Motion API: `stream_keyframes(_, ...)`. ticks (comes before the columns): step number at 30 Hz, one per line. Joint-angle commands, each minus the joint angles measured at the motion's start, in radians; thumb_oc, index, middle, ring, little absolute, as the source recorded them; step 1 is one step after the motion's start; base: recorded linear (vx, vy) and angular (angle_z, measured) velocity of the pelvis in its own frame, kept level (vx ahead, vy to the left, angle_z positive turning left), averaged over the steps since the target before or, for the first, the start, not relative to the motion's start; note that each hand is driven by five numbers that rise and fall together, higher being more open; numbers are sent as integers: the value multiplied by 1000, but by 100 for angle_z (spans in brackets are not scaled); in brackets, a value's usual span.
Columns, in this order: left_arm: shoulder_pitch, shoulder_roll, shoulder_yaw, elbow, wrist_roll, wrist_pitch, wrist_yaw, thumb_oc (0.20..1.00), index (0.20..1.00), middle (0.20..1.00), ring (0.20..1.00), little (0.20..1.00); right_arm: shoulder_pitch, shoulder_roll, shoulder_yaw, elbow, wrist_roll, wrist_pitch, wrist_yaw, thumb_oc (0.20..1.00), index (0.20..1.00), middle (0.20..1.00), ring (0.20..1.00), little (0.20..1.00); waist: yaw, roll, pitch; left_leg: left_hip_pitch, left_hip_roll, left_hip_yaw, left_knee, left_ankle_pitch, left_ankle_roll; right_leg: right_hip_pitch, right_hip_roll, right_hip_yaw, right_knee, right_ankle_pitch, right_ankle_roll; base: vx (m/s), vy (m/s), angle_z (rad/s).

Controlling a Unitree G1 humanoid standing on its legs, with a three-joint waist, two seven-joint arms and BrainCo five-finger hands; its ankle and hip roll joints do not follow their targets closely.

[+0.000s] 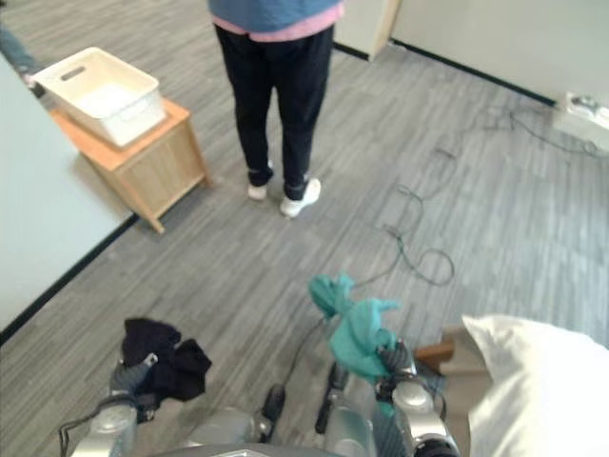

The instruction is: Tidy up the quilt and then pick up the clothes from the bed and put them into the laundry hamper.

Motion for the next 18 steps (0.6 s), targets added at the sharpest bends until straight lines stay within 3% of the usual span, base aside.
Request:
stream_keyframes(1,-241,-178,-147,530,119,2,-35,200,200,200,200,200,-100,-133,77,491,-168,106,-95,200,200,200,200,200,30,115,8,-32,174,113,31,-29,-176,299,129,-31,-142,-160,17,115,-24,-9)
stream_keyframes(6,-251,-198,-167,561,157,10,-12,200,200,200,200,200,-101,-122,82,466,-149,86,-93,200,200,200,200,200,23,118,9,-53,170,140,89,-30,-191,336,131,-46,-212,-143,16,18,-74,-3)
stream_keyframes(9,-263,-199,-172,555,154,8,-6,200,200,200,200,200,-101,-124,71,436,-117,71,-96,200,200,200,200,200,24,119,26,-91,164,163,192,-41,-213,362,127,-71,-221,-151,9,34,-90,26)
stream_keyframes(10,-266,-203,-173,553,153,9,0,200,200,200,200,200,-105,-127,69,424,-102,67,-105,200,200,200,200,200,34,115,47,-152,160,158,314,-1,-231,385,117,-80,-228,-154,-1,42,-43,45)
stream_keyframes(13,-264,-203,-171,560,159,13,1,200,200,200,200,200,-114,-138,57,420,-97,70,-105,200,200,200,200,200,36,110,55,-204,158,174,383,4,-229,395,109,-89,-233,-155,-3,85,-36,12)
stream_keyframes(16,-247,-197,-161,551,151,13,-1,200,200,200,200,200,-120,-155,52,400,-100,70,-104,200,200,200,200,200,43,115,49,-218,145,210,299,-30,-206,397,111,-80,-233,-164,7,223,44,-10)
stream_keyframes(18,-234,-190,-154,533,145,10,-8,200,200,200,200,200,-124,-169,61,365,-110,57,-108,200,200,200,200,200,56,141,40,-215,168,231,83,44,-209,405,140,-87,-233,-185,20,412,130,92)
